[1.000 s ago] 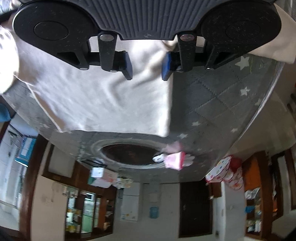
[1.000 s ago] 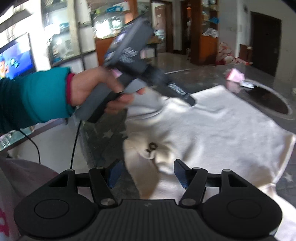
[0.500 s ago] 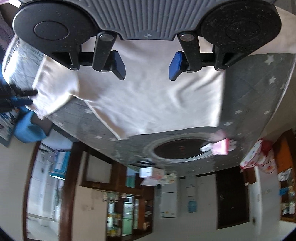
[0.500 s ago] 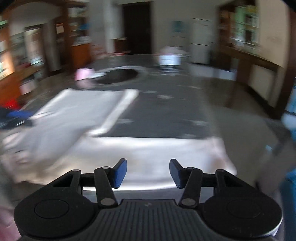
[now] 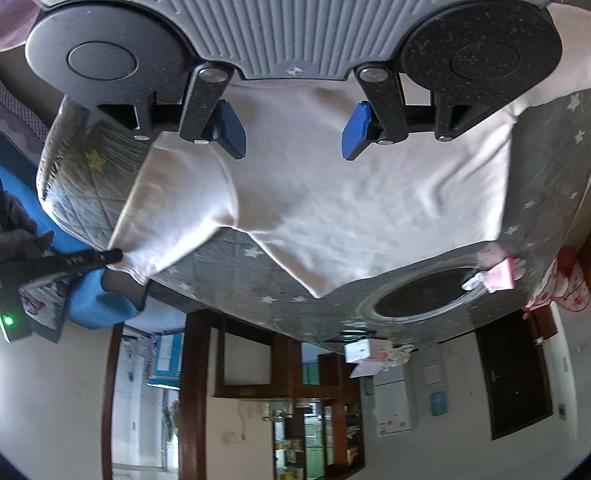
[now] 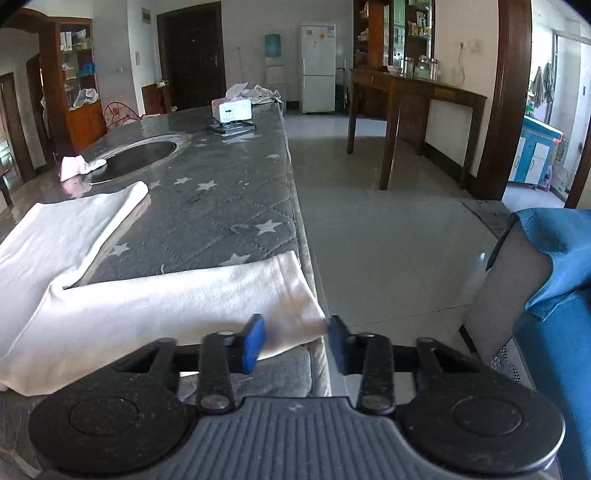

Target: Fold clothes

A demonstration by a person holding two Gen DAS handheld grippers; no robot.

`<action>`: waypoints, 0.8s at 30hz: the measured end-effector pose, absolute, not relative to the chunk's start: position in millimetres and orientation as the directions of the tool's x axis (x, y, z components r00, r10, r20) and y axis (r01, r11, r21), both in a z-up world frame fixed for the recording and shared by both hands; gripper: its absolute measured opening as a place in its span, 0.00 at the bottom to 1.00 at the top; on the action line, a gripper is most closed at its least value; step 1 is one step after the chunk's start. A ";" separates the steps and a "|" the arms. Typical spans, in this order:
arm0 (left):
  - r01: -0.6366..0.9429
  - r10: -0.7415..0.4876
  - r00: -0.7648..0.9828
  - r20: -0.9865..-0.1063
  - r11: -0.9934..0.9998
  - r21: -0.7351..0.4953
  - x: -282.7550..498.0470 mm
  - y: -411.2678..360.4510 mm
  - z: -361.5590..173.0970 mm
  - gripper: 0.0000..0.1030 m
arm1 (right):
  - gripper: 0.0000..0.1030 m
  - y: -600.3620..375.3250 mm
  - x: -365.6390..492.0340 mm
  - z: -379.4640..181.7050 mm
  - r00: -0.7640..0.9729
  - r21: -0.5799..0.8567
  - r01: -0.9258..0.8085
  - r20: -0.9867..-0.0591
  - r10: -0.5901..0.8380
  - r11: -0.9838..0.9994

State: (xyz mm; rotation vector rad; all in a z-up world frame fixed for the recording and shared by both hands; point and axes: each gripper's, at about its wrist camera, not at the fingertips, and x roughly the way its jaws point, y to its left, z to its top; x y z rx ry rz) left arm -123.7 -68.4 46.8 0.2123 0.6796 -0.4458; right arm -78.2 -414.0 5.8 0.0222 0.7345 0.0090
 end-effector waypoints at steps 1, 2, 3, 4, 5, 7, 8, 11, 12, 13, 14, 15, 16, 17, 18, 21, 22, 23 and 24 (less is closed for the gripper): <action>0.471 -0.329 0.687 -0.648 0.881 0.052 -124.9 -71.3 45.6 0.60 | 0.20 -413.8 -79.0 5.9 0.743 0.028 -0.002 -0.669 0.020 1.000; 0.477 -0.330 0.686 -0.648 0.877 0.059 -126.1 -73.9 44.6 0.61 | 0.16 -413.7 -79.3 6.4 0.745 0.033 -0.003 -0.667 0.024 0.999; 0.482 -0.331 0.686 -0.649 0.874 0.064 -127.2 -76.3 43.8 0.61 | 0.13 -412.5 -80.7 8.3 0.751 0.033 -0.003 -0.660 0.024 0.999; 0.488 -0.334 0.683 -0.650 0.870 0.065 -128.1 -78.5 43.0 0.61 | 0.13 -411.4 -82.0 10.2 0.757 0.033 -0.003 -0.653 0.024 0.999; 0.493 -0.338 0.681 -0.650 0.868 0.064 -128.9 -79.8 42.7 0.62 | 0.11 -411.0 -83.4 12.9 0.763 0.036 -0.005 -0.645 0.027 0.999; 0.498 -0.341 0.680 -0.649 0.864 0.067 -130.1 -81.9 42.3 0.63 | 0.10 -409.7 -87.6 21.8 0.779 0.058 -0.010 -0.625 0.044 0.998; 0.501 -0.343 0.680 -0.648 0.863 0.069 -130.5 -82.8 42.0 0.63 | 0.10 -408.2 -90.4 29.0 0.789 0.074 -0.026 -0.610 0.066 0.997; 0.507 -0.348 0.674 -0.651 0.859 0.066 -129.3 -85.6 39.9 0.63 | 0.09 -397.1 -99.4 54.4 0.819 0.090 -0.096 -0.559 0.130 0.991; 0.509 -0.350 0.673 -0.652 0.858 0.064 -128.9 -86.8 39.3 0.63 | 0.09 -392.4 -101.4 63.6 0.828 0.093 -0.121 -0.539 0.153 0.988; 0.512 -0.353 0.671 -0.651 0.857 0.063 -129.2 -88.0 38.7 0.63 | 0.09 -387.6 -103.0 73.1 0.837 0.094 -0.147 -0.519 0.175 0.985; 0.518 -0.359 0.669 -0.650 0.853 0.062 -129.9 -89.2 38.3 0.63 | 0.09 -382.5 -104.3 82.6 0.843 0.096 -0.176 -0.500 0.200 0.980; 0.524 -0.365 0.667 -0.650 0.850 0.060 -131.0 -90.5 37.7 0.63 | 0.09 -377.1 -104.9 91.8 0.848 0.095 -0.201 -0.481 0.221 0.975; 0.529 -0.370 0.664 -0.650 0.846 0.060 -131.9 -91.8 36.9 0.63 | 0.09 -371.9 -104.7 99.4 0.850 0.094 -0.224 -0.468 0.241 0.970; 0.534 -0.373 0.662 -0.651 0.843 0.061 -132.4 -93.3 35.6 0.63 | 0.09 -366.5 -104.5 107.0 0.851 0.093 -0.247 -0.455 0.262 0.965; 0.539 -0.374 0.659 -0.652 0.840 0.063 -132.5 -95.1 34.0 0.63 | 0.09 -359.8 -103.4 114.8 0.851 0.090 -0.274 -0.441 0.285 0.957; 0.547 -0.377 0.656 -0.654 0.834 0.067 -133.0 -100.2 30.1 0.63 | 0.09 -334.6 -95.6 138.5 0.832 0.090 -0.368 -0.413 0.371 0.926; 0.551 -0.382 0.657 -0.650 0.832 0.068 -134.1 -100.3 30.7 0.63 | 0.09 -325.7 -93.7 142.9 0.823 0.082 -0.395 -0.410 0.392 0.915; 0.554 -0.386 0.658 -0.647 0.830 0.068 -135.3 -100.4 31.2 0.63 | 0.09 -316.4 -91.8 147.2 0.814 0.074 -0.422 -0.408 0.414 0.904; 0.557 -0.391 0.659 -0.643 0.827 0.068 -136.4 -100.5 31.8 0.63 | 0.09 -302.0 -88.3 151.1 0.799 0.062 -0.459 -0.408 0.442 0.886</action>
